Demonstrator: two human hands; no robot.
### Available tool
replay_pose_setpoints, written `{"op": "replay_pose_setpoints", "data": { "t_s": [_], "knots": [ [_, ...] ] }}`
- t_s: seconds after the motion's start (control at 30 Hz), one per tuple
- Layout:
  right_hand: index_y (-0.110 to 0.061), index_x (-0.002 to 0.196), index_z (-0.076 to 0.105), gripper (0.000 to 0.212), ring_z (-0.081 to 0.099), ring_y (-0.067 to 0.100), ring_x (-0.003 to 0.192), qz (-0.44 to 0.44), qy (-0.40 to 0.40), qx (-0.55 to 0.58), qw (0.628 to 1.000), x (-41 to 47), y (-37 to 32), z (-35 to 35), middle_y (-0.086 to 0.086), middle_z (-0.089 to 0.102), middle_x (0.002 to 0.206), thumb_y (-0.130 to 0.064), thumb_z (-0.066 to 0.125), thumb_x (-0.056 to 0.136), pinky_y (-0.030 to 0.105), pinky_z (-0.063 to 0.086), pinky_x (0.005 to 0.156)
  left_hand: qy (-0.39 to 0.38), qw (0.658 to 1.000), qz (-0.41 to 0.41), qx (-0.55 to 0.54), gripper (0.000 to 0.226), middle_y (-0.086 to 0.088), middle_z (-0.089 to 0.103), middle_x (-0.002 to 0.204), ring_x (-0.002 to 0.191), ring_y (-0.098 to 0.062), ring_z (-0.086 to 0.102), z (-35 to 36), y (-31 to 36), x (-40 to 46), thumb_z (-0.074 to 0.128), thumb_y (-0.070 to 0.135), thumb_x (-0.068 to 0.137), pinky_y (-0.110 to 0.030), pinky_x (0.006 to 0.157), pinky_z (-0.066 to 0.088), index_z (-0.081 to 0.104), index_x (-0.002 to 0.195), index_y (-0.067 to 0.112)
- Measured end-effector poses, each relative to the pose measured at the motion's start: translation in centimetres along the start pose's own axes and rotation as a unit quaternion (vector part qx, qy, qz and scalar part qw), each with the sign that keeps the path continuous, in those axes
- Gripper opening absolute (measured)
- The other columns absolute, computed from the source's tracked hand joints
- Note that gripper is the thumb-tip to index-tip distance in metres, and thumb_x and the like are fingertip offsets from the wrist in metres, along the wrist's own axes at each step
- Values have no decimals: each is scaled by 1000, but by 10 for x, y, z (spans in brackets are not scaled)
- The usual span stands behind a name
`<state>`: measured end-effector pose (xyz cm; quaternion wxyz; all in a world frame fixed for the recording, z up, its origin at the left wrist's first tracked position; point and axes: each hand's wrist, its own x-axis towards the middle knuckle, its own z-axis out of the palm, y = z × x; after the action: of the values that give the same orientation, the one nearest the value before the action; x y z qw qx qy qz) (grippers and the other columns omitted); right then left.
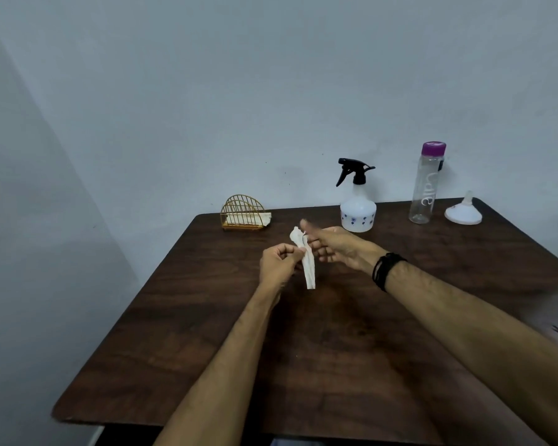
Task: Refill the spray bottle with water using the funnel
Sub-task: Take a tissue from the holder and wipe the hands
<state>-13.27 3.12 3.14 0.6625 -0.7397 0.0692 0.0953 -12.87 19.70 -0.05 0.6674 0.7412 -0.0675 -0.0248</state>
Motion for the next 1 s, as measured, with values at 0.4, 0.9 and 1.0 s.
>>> {"op": "replay_pose_setpoints", "data": {
  "t_s": [0.4, 0.9, 1.0],
  "knots": [
    [-11, 104, 71, 15, 65, 17, 92, -51, 33, 62, 996, -32, 19, -11, 6, 73, 101, -18, 71, 91, 28, 56, 82, -8, 995, -79, -68, 10, 1, 67, 69, 49, -2, 58, 3, 3, -17, 64, 17, 98, -21, 54, 50, 67, 95, 8],
    [-4, 107, 65, 19, 64, 16, 67, -2, 153, -21, 988, -52, 35, -30, 10, 70, 90, -17, 66, 94, 23, 49, 59, 31, 992, -120, 5, 14, -8, 74, 83, 61, -12, 67, 6, -1, -24, 58, 0, 93, -22, 50, 52, 67, 104, 6],
    [-13, 121, 56, 41, 62, 23, 102, -40, 269, -344, 899, -57, 46, -37, 4, 61, 117, -25, 71, 85, 33, 50, 81, 87, 984, -93, 128, 13, -5, 75, 93, 83, -15, 69, -3, -11, -24, 65, 12, 90, -29, 70, 59, 72, 101, 14]
  ]
}}
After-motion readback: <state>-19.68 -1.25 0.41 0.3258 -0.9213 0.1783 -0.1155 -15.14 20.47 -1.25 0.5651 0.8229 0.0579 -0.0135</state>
